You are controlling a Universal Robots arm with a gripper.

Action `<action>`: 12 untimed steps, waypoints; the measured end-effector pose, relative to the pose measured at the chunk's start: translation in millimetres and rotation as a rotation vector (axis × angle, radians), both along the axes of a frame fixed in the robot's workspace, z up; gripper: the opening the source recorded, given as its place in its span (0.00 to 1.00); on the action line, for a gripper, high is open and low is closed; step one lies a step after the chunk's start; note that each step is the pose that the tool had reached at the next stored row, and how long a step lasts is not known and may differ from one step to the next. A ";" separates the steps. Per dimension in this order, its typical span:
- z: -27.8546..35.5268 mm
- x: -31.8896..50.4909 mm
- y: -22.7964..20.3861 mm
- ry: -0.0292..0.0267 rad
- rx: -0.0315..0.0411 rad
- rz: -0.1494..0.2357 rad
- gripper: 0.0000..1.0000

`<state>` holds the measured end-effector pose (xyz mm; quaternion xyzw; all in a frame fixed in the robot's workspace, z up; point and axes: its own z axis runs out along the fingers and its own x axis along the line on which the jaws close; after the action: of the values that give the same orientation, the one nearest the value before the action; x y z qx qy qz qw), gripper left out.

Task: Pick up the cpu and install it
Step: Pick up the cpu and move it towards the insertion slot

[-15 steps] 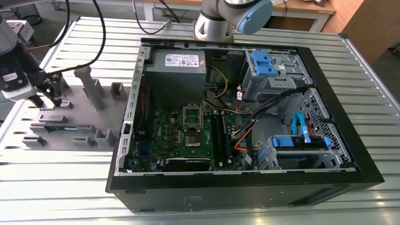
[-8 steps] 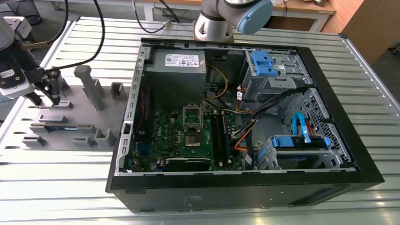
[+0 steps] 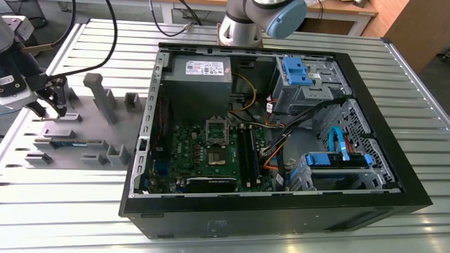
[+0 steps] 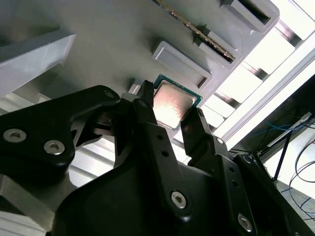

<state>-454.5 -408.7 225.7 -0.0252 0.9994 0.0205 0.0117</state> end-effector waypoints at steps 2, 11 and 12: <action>1.6 0.0 0.0 0.0000 0.0000 0.000 0.47; 9.5 0.0 0.0 0.0000 -0.0001 0.000 0.47; 10.4 0.0 0.0 0.0000 -0.0001 0.000 0.47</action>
<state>-454.5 -408.7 236.2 -0.0252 0.9994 0.0205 0.0117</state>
